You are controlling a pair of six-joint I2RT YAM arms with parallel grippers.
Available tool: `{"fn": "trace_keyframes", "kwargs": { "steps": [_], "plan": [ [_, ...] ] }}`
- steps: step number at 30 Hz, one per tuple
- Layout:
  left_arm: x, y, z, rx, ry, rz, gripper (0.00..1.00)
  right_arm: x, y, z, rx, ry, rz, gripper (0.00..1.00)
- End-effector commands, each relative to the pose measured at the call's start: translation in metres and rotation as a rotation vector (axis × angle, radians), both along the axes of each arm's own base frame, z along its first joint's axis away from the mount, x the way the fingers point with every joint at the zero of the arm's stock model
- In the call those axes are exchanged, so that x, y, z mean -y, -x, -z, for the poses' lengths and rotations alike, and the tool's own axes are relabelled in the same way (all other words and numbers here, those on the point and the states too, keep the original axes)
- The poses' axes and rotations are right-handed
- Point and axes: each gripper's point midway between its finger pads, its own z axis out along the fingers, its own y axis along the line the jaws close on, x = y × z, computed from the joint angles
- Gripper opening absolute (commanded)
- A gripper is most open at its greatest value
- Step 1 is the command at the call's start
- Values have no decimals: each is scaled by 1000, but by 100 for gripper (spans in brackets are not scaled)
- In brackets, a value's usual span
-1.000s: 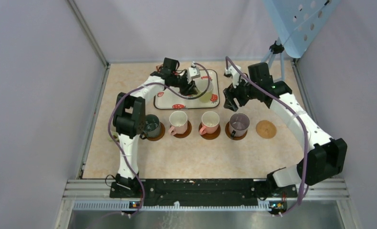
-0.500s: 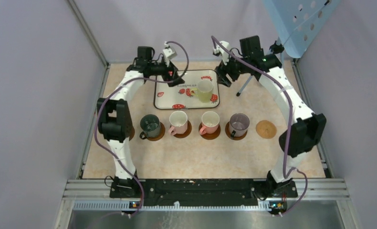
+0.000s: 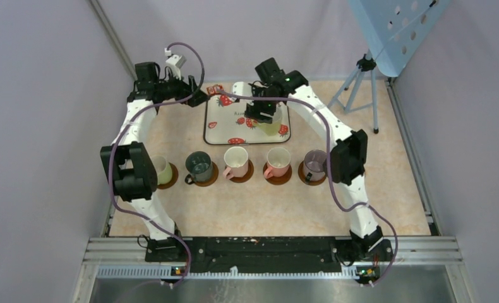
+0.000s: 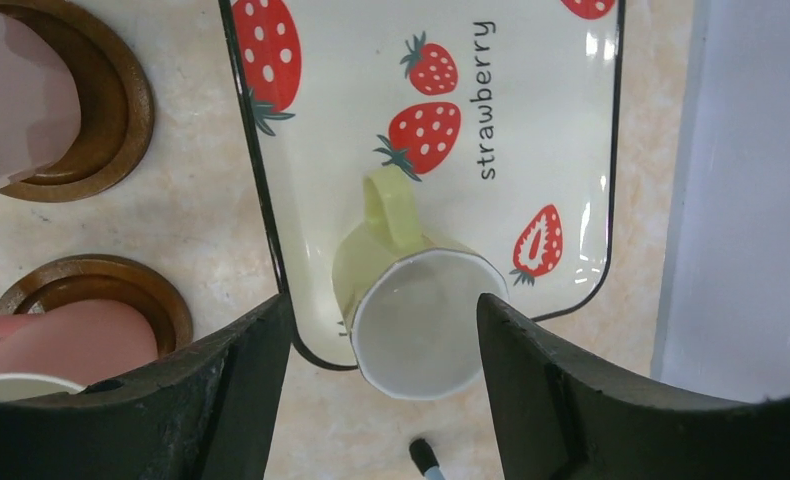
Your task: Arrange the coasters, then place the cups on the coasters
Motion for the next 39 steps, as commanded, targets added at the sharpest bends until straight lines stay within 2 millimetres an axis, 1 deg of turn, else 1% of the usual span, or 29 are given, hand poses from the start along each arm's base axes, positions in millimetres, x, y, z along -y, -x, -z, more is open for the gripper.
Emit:
{"fn": "trace_keyframes", "kwargs": {
  "steps": [1, 3, 6, 13, 18, 22, 29, 33, 39],
  "plan": [
    [-3, 19, -30, 51, 23, -29, 99, -11, -11, -5, 106, 55, -33, 67],
    [-6, 22, -32, 56, 20, -35, 99, -15, -14, 5, 114, 80, -49, 67],
    [-13, 25, -35, 59, 21, -51, 99, -22, -16, 12, 129, 98, -72, 67],
    [-27, 24, -46, 69, 45, -94, 99, -33, -21, 32, 135, 117, -92, 67],
    [-32, 25, -48, 68, 52, -111, 99, -36, -24, 44, 137, 137, -107, 66],
    [-36, 26, -52, 78, 57, -117, 99, -39, -27, 58, 131, 157, -116, 65],
    [-39, 30, -52, 95, 38, -125, 99, -36, -25, 77, 109, 201, -152, 62],
    [-41, 31, -52, 94, 39, -137, 99, -35, -22, 83, 98, 221, -172, 59],
    [-40, 31, -51, 94, 50, -135, 99, -31, -14, 90, 71, 249, -202, 49]
  ]
}}
